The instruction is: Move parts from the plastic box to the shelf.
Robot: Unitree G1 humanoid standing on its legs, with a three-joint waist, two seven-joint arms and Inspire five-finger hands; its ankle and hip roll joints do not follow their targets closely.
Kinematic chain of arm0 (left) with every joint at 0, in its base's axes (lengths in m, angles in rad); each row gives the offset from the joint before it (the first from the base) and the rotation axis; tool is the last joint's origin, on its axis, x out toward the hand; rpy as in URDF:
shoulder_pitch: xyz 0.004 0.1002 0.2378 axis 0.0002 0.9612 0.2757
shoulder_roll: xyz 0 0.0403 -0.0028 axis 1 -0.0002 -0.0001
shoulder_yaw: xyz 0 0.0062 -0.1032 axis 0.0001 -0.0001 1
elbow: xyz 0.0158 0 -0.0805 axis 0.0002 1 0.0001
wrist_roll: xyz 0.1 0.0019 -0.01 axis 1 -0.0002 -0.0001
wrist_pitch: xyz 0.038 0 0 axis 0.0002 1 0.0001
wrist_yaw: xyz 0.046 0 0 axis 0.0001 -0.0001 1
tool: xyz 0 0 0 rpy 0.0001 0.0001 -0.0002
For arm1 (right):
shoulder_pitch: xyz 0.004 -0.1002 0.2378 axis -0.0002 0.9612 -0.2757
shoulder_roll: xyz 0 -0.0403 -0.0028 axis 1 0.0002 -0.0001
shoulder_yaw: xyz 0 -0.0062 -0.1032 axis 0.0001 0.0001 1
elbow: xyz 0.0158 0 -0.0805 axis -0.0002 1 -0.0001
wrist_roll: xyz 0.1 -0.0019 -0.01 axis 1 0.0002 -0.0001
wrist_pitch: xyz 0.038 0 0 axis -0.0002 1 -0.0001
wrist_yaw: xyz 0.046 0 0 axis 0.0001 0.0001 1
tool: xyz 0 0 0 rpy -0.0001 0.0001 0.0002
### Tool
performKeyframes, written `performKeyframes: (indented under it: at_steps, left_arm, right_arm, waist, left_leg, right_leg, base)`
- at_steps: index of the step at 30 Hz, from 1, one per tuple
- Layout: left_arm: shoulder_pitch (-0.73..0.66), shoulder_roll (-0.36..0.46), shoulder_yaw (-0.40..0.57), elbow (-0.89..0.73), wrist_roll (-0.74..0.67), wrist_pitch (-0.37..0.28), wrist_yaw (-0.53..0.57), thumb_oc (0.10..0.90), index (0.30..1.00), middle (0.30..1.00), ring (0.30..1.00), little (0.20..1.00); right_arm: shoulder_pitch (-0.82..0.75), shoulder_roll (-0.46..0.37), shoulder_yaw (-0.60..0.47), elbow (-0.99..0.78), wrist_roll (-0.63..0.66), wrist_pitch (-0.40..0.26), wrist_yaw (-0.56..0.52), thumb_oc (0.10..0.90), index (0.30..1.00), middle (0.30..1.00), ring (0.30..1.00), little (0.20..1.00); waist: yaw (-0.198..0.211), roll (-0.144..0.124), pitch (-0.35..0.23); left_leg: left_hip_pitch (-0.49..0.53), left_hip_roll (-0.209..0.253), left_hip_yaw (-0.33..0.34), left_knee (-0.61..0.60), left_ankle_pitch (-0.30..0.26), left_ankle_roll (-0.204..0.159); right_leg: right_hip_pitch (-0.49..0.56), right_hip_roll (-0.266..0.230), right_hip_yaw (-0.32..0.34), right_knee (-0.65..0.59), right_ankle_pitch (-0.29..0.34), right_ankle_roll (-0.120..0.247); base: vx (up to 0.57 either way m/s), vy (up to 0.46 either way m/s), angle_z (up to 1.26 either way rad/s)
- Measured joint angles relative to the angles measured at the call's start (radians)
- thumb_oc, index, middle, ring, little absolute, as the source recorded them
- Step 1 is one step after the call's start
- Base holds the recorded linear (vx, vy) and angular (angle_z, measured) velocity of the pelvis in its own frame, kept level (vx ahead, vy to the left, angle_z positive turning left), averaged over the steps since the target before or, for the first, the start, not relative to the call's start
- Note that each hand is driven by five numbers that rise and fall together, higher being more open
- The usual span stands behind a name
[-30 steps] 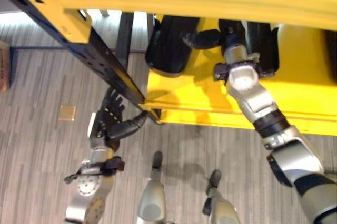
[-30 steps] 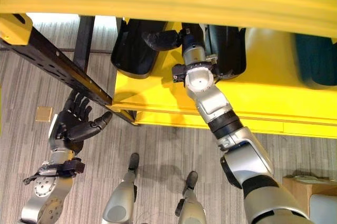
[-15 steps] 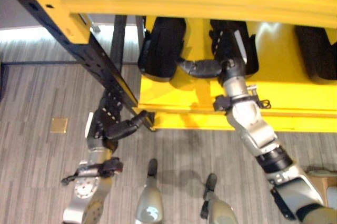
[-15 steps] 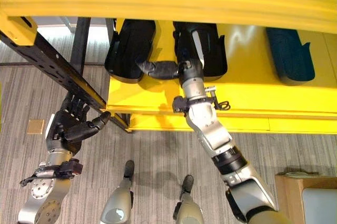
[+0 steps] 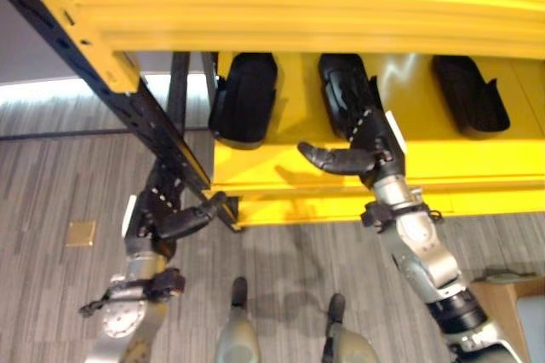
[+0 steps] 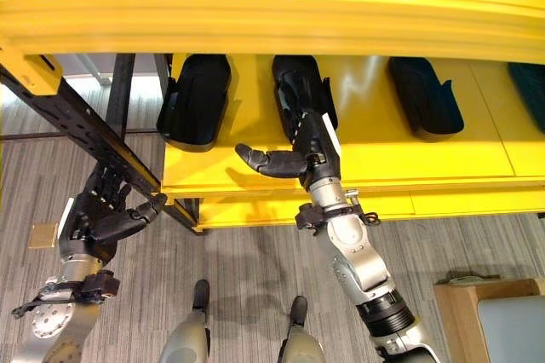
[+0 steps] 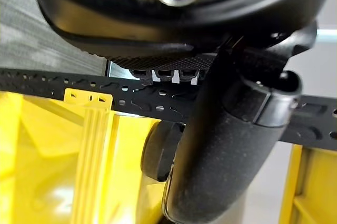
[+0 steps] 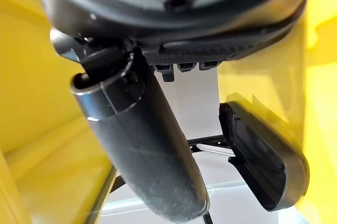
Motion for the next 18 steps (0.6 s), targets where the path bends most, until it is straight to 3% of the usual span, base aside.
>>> performKeyframes:
  at_steps: [18]
  left_arm:
    - [0.034, 0.058, 0.006, 0.029, 0.000, 0.031, 0.000, 0.900, 1.000, 1.000, 1.000, 1.000]
  right_arm:
    - [0.277, -0.010, -0.140, -0.085, 0.070, -0.036, 0.051, 0.900, 1.000, 1.000, 1.000, 1.000]
  waist:
    - [-0.038, 0.004, -0.041]
  left_leg:
    - [0.032, -0.001, 0.026, -0.002, -0.004, 0.002]
  right_leg:
    - [0.015, -0.004, 0.028, 0.000, 0.005, 0.003]
  base:
    - [0.00, 0.000, -0.03]
